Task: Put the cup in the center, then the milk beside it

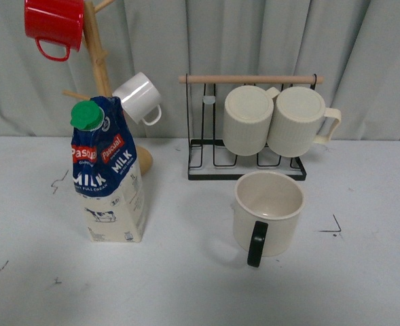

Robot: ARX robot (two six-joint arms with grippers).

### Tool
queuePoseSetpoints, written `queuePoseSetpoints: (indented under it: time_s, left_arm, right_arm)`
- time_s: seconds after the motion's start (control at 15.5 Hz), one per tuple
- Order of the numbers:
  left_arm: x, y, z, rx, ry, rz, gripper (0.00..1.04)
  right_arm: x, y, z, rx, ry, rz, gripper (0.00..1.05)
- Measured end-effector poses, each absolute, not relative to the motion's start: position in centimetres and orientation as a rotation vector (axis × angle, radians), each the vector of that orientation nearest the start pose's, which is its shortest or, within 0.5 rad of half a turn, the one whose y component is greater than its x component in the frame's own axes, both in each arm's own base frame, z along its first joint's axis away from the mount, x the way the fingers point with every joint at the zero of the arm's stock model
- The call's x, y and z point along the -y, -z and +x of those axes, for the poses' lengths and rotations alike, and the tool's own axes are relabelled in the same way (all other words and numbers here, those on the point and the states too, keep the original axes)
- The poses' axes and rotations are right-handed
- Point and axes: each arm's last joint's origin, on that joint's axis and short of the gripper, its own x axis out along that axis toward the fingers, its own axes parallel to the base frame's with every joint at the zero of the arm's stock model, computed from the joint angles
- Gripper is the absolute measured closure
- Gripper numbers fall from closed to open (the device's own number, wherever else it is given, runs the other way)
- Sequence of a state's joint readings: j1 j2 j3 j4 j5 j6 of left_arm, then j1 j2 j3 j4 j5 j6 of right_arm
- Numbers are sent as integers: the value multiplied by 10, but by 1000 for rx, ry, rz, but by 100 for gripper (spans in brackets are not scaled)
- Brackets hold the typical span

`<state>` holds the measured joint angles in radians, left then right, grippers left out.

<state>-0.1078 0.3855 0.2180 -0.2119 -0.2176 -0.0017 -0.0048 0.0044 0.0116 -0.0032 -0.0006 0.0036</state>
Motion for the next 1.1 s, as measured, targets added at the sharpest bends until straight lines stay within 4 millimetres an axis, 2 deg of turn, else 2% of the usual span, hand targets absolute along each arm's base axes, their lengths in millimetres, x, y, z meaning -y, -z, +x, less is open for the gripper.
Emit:
queuePoseSetpoints:
  time_s: [0.06,0.13,0.19,0.39,0.52,0.71,0.84,1.1]
  left_arm:
    - [7,-197,129,-352,-108,29,7]
    - [11,-200,141,-350,-90,23,7]
    - [12,-200,145,-355,-78,23,7]
    - [17,-195,154,-378,-50,32,7]
    - [27,-187,174,-394,4,57,7]
    - [39,-189,210,-370,34,72,7]
    - [48,-178,224,-409,52,86,7]
    - [68,-170,254,-404,108,102,7]
  right_arm:
    - [0,-167,97,4,5,4,17]
    - [0,-167,97,4,4,4,7]
    - [0,-167,97,4,5,4,4]
    - [0,-167,97,4,4,4,7]
    - [0,-167,97,4,4,4,6]
    - [0,-167,97,4,4,4,6]
    - [0,-167,97,4,4,4,6]
    - [0,-167,97,4,4,4,6]
